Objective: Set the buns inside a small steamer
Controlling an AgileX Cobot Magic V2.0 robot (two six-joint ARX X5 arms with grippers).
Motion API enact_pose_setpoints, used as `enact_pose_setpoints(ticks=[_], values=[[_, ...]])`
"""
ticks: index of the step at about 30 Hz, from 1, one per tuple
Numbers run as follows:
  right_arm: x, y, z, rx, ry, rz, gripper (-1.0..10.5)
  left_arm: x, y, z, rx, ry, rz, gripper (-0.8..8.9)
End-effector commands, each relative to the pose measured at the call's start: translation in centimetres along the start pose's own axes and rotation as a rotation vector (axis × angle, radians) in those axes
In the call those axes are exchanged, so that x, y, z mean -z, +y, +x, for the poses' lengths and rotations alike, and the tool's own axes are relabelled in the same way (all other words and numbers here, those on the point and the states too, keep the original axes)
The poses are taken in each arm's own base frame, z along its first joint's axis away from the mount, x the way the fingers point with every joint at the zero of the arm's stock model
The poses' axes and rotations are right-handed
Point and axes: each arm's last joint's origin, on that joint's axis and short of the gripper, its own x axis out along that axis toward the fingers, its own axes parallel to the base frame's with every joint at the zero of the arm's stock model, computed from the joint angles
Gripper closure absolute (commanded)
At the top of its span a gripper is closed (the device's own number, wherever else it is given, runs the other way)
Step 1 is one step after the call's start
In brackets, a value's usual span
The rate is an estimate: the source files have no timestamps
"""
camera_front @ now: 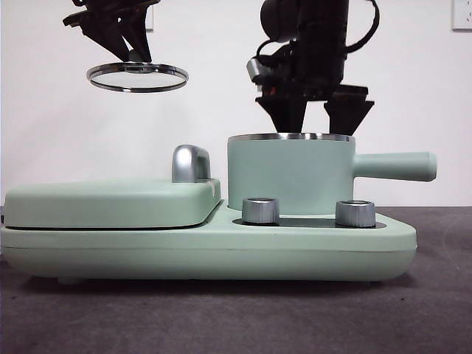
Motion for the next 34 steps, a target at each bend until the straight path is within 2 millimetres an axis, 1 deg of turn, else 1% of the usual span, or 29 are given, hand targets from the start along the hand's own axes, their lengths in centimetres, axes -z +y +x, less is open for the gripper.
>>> enact_pose_setpoints(ticks=[1, 6, 9, 12, 15, 18, 19, 21, 23, 25, 27, 30, 34], values=[[-0.6, 0.1, -1.1, 0.003, -0.026, 0.005, 5.4, -0.7, 0.0, -0.1, 0.0, -0.042, 0.001, 7.59], [-0.7, 0.0, -3.9, 0.002, -0.052, 0.035, 5.4, -0.7, 0.0, -0.1, 0.0, -0.04, 0.001, 7.59], [-0.2, 0.0, -5.6, -0.004, -0.081, 0.057, 5.4, -0.7, 0.0, -0.1, 0.0, -0.04, 0.001, 7.59], [1.0, 0.1, -8.0, -0.02, -0.129, 0.068, 5.4, -0.7, 0.0, -0.1, 0.0, -0.04, 0.001, 7.59], [3.1, 0.4, -10.8, -0.048, -0.183, 0.081, 5.4, -0.7, 0.0, -0.1, 0.0, -0.041, 0.001, 7.59], [6.9, 1.0, -14.6, -0.076, -0.263, 0.1, 5.4, -0.7, 0.0, -0.1, 0.0, -0.04, 0.001, 7.59], [8.3, 1.2, -15.4, -0.081, -0.279, 0.103, 5.4, -0.7, 0.0, -0.1, 0.0, -0.04, 0.001, 7.59], [11.6, 1.7, -17.5, -0.099, -0.33, 0.097, 5.4, -0.7, -0.1, -0.1, 0.001, -0.04, -0.001, 7.59], [14.7, 2.0, -19.0, -0.115, -0.376, 0.08, 5.4, -0.7, -0.3, -0.1, 0.005, -0.039, -0.003, 7.59], [17.9, 2.2, -20.0, -0.126, -0.419, 0.068, 5.4, -0.8, -0.6, 0.0, 0.011, -0.038, -0.004, 7.59], [21.0, 2.2, -20.6, -0.14, -0.458, 0.062, 5.4, -0.8, -1.0, 0.0, 0.02, -0.038, 0.002, 7.59], [24.5, 2.0, -20.4, -0.187, -0.551, 0.099, 5.4, -0.9, -1.9, 0.1, 0.037, -0.035, 0.015, 7.59], [27.6, 1.8, -18.5, -0.237, -0.681, 0.124, 5.4, -0.9, -3.5, 0.3, 0.069, -0.025, 0.037, 7.59]])
